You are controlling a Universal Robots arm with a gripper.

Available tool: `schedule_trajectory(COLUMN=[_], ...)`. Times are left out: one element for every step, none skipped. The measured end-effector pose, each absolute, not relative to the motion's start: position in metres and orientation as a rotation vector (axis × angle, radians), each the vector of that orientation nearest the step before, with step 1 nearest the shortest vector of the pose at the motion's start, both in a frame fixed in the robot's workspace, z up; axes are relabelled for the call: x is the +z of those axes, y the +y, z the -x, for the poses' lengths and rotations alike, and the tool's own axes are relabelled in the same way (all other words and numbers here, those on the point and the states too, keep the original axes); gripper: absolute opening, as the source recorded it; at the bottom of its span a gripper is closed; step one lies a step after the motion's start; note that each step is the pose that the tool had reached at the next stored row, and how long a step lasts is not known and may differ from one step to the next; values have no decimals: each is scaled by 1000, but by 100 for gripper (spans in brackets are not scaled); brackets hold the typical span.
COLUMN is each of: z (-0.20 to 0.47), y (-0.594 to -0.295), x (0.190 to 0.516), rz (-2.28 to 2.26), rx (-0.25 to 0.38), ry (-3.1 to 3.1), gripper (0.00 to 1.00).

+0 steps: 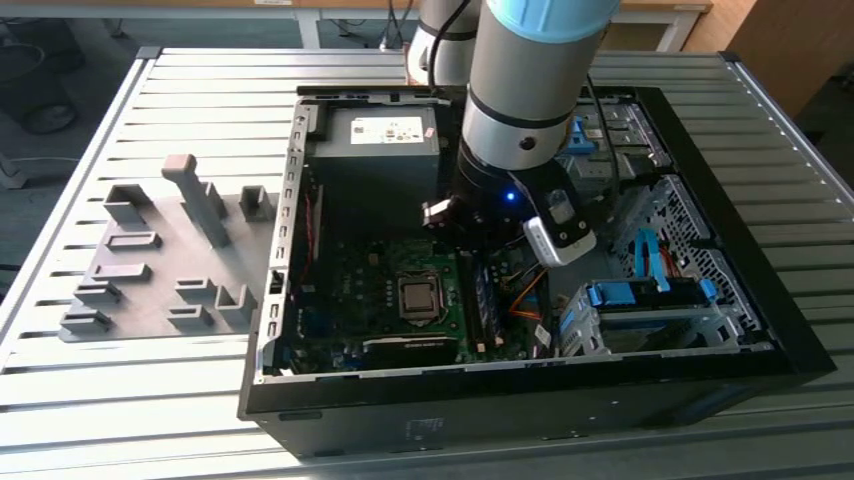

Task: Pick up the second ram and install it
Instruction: 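Insert the second ram into the second slot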

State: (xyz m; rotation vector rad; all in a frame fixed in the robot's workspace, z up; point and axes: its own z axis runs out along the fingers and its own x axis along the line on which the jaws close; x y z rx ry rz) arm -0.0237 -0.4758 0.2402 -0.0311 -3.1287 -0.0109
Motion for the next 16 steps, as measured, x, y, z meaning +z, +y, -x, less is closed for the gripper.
schedule_trajectory(z=[23,23,23,23,23,23,23,23,23,23,23,23,23,23,23,23], y=[-476,-476,-476,-476,-476,-476,-476,-476,-476,-476,-476,-476,-476,-476,-476,-476], x=[239,237,236,234,232,231,231,231,231,231,231,230,230,230,230,230], rz=[31,31,30,30,29,28,25,22,20,20,19,19,19,19,19,19], rx=[-11,-11,-11,-12,-11,-11,-11,-12,-12,-13,-13,-13,-13,-13,-13,-13], ry=[-3125,-3123,-3121,-3121,-3121,-3121,-3121,-3121,-3121,-3121,-3121,-3121,-3121,-3121,-3121,-3121], gripper=[14,14,14,14,14,14,14,14,14,14,14,14,14,14,14,14])
